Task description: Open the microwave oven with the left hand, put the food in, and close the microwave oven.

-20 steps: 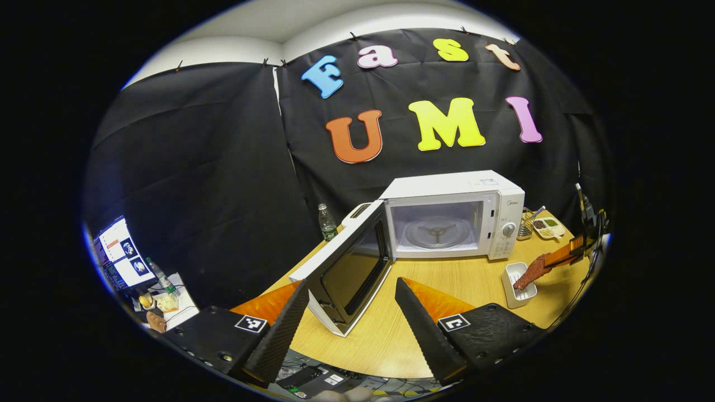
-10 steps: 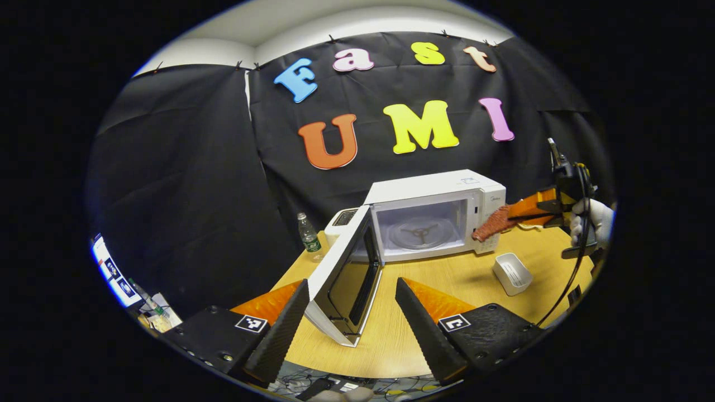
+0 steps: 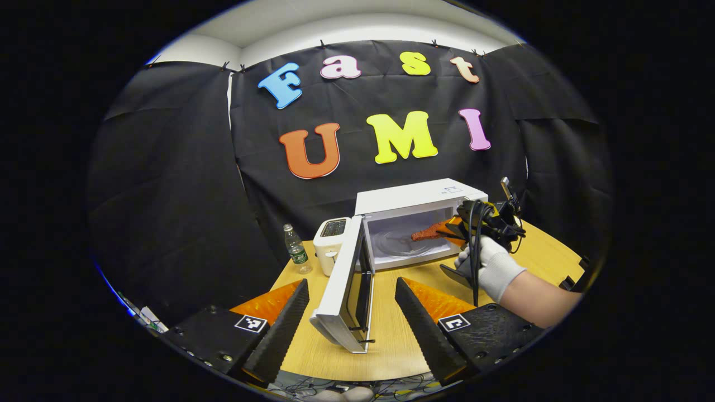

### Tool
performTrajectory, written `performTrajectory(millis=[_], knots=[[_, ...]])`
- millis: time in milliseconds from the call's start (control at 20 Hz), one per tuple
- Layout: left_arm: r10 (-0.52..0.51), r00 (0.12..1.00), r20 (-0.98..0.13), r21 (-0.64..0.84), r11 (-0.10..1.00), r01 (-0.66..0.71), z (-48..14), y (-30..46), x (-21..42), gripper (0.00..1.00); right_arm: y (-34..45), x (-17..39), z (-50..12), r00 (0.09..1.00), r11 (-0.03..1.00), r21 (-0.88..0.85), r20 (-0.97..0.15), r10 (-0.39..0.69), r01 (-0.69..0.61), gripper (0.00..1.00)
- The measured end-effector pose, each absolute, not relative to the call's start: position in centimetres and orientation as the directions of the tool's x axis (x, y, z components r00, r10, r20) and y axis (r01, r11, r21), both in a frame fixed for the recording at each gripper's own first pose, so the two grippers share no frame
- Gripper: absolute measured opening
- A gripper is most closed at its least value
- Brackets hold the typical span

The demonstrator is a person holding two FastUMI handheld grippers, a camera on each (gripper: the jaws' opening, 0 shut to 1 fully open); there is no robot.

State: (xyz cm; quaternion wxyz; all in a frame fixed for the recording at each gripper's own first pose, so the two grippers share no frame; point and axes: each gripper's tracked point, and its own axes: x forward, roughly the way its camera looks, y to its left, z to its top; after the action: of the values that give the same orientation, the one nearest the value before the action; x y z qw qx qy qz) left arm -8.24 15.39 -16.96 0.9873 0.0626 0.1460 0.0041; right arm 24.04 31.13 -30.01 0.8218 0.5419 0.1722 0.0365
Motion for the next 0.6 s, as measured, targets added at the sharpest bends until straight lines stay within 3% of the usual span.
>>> performTrajectory(millis=[100, 350, 600], knots=[[0.026, 0.957, -0.289, 0.127, 0.992, 0.011, -17.1, 16.5, -8.5, 0.95, 33.3, 26.0, -31.5, 0.941, 0.365, 0.918, -0.248, 0.229, 0.153, 0.14], [0.03, 0.956, -0.292, 0.13, 0.991, 0.009, -18.0, 19.0, -7.7, 0.95, 35.4, 30.6, -34.2, 0.954, 0.378, 0.908, -0.258, 0.154, 0.184, 0.14], [0.033, 0.951, -0.309, 0.094, 0.996, -0.004, -19.7, 20.7, -6.9, 0.95, 36.9, 33.6, -35.8, 0.958, 0.448, 0.875, -0.26, 0.121, 0.181, 0.14]])
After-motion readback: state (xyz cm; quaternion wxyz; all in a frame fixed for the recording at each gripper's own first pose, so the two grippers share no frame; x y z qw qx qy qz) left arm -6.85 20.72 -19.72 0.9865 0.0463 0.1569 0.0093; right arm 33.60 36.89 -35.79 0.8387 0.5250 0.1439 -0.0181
